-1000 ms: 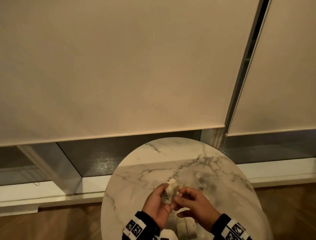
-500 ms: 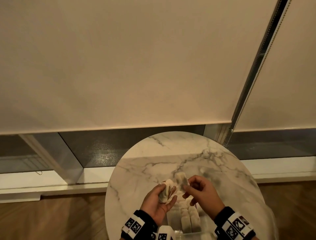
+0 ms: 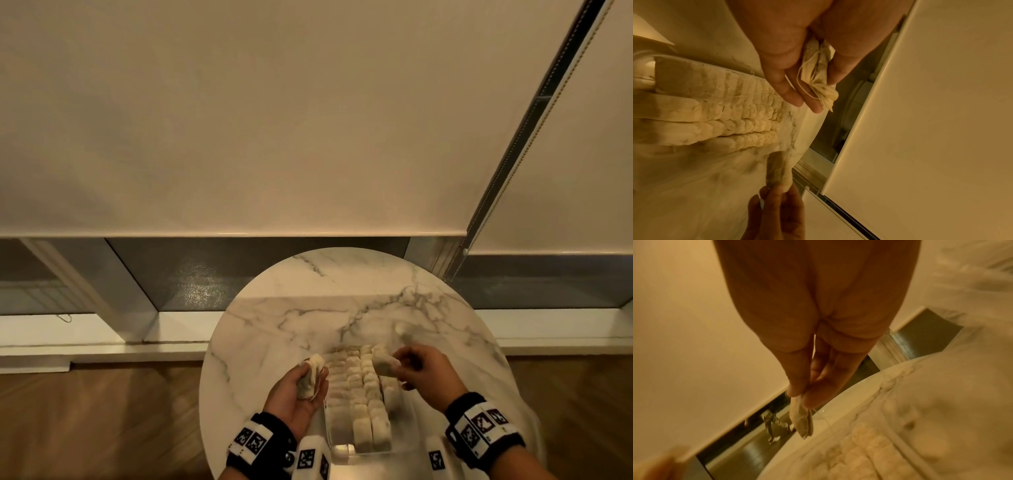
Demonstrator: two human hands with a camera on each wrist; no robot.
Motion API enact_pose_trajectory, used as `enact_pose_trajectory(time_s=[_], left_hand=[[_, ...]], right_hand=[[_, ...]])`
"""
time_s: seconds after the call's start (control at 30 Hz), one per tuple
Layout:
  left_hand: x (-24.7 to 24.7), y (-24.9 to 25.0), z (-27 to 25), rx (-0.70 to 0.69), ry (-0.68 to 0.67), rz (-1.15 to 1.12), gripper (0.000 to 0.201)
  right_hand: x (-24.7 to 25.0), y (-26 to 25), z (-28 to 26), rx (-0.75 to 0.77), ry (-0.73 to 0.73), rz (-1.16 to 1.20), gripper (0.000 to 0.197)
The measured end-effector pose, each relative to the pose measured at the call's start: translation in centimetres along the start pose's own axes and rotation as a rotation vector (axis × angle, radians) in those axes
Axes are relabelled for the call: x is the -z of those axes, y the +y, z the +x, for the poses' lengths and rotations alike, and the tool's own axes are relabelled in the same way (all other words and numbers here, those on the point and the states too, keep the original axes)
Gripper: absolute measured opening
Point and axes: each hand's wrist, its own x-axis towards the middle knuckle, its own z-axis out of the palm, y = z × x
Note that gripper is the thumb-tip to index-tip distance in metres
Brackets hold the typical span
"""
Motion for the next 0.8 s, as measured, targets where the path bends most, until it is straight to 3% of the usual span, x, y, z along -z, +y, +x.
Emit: enact_pose_trajectory(time_s=[0.23, 0.33, 0.47, 0.8], left_hand=[[0.3, -0.6, 0.6, -0.015, 0.024, -0.042, 0.01], [0.3, -1.1, 0.5, -0.024, 0.041, -0.062, 0.009], [0.4, -1.7, 0.4, -0.033, 0.071, -0.074, 0.008], [1.2, -2.9, -0.1, -0.051, 0.123, -0.15, 0.009]], right_hand=[[0.6, 3.1, 2.3, 0.065, -0.077, -0.581, 0.013], [0.4, 4.1, 2.8, 0.027, -0.242, -0.834, 0.018], [-0.5, 4.6, 3.4, -0.059, -0.425, -0.937, 0.019], [-2.4, 4.8, 5.8, 0.026, -0.478, -1.197, 0.03]])
